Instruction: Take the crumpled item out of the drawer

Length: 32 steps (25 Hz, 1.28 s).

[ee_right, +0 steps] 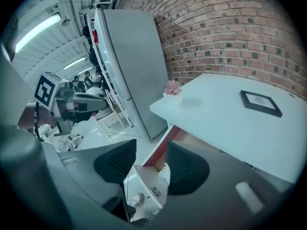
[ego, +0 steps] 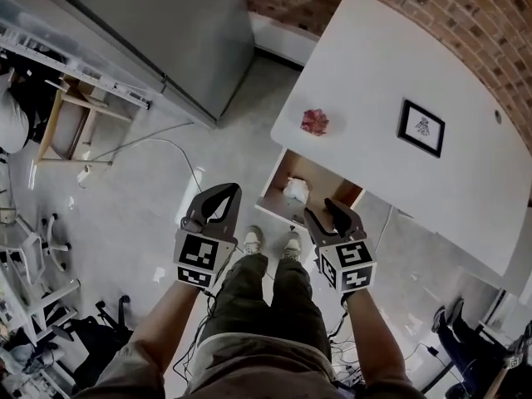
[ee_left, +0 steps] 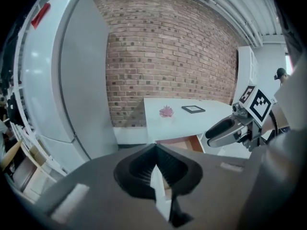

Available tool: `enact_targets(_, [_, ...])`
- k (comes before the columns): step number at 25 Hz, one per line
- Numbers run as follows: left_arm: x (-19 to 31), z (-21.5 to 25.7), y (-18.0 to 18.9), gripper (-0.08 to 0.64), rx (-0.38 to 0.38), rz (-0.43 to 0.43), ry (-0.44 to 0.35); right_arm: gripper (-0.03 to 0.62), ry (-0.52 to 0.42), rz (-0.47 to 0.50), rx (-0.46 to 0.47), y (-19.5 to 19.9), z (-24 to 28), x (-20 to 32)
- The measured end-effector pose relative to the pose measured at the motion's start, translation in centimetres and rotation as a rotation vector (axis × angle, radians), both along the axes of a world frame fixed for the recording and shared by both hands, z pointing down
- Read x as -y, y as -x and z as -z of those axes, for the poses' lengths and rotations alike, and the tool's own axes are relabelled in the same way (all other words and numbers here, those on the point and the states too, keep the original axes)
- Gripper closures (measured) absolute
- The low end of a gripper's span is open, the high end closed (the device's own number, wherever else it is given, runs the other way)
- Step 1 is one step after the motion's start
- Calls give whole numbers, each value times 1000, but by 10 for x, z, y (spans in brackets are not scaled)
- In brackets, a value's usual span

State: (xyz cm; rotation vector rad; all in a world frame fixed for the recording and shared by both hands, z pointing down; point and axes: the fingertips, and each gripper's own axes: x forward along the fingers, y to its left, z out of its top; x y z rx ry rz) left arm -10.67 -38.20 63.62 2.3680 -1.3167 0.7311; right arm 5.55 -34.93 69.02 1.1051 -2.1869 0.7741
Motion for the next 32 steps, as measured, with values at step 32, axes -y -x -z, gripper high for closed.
enact_targets(32, [3,-220,0,560,32,-48,124,365,323,204,-271,5,-314,17])
